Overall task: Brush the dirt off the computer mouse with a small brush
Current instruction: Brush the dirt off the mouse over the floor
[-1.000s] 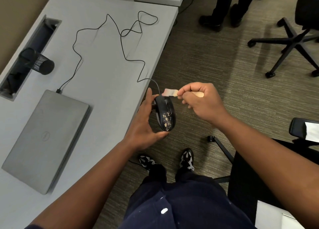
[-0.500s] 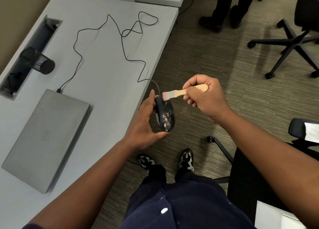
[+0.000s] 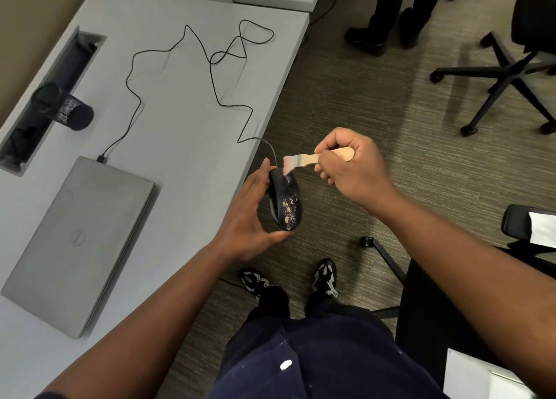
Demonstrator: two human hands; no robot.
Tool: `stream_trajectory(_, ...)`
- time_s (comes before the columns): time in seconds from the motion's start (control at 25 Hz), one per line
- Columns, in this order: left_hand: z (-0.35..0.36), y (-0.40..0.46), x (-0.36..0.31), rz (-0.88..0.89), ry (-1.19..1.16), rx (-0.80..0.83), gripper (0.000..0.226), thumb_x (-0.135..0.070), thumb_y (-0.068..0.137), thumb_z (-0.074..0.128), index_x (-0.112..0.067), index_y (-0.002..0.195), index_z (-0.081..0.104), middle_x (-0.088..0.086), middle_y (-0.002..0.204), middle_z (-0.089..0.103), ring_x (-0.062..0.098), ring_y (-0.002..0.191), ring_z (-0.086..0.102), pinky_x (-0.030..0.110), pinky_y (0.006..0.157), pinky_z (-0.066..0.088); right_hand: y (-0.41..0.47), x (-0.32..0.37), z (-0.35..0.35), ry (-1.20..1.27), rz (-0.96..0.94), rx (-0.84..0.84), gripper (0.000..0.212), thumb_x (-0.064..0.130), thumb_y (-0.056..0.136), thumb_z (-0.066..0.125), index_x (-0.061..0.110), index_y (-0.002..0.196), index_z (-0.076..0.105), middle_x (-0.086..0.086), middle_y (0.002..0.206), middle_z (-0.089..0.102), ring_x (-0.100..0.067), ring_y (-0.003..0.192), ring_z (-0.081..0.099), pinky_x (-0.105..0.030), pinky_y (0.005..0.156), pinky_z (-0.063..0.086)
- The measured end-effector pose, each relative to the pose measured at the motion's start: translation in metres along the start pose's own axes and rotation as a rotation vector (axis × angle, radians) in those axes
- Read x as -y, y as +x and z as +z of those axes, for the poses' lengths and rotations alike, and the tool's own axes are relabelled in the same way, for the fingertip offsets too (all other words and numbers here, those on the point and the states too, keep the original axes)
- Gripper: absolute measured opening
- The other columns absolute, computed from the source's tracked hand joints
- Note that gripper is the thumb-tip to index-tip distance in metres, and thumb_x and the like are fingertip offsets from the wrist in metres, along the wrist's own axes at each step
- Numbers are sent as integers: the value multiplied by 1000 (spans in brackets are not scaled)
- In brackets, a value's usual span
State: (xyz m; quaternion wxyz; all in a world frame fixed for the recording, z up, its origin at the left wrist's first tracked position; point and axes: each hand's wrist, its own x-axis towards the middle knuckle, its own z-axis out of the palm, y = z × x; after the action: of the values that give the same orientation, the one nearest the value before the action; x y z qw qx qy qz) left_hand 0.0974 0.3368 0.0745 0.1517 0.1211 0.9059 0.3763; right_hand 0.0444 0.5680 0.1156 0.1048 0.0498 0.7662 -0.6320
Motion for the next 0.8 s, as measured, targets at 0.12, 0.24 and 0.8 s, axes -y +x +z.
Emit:
stream_trajectory(0.12, 0, 0, -1, -2, 4, 8, 139, -32, 69, 99, -34, 167, 1, -23, 153, 29, 7, 139, 45, 40, 119, 43, 0, -4, 1, 7, -14, -4, 10, 10, 88, 61, 15, 87, 69, -17, 80, 73, -25, 67, 66, -58, 62, 57)
stream_trajectory(0.24, 0, 1, -1, -1, 1, 16, 139, -33, 69, 99, -31, 169, 2, -24, 154, 28, 8, 139, 47, 43, 119, 44, 0, -9, 5, 1, -68, -6, 12, 13, 91, 62, 23, 91, 69, -20, 85, 72, -42, 74, 67, -60, 63, 55)
stream_trajectory(0.8, -1, 3, -3, -16, -10, 39, 138, -33, 69, 98, -33, 169, 3, -30, 153, 26, 5, 138, 46, 37, 119, 43, 12, 4, 0, 170, 53, 42, 9, 7, 98, 61, 13, 98, 67, -4, 74, 66, -6, 59, 58, -19, 54, 48)
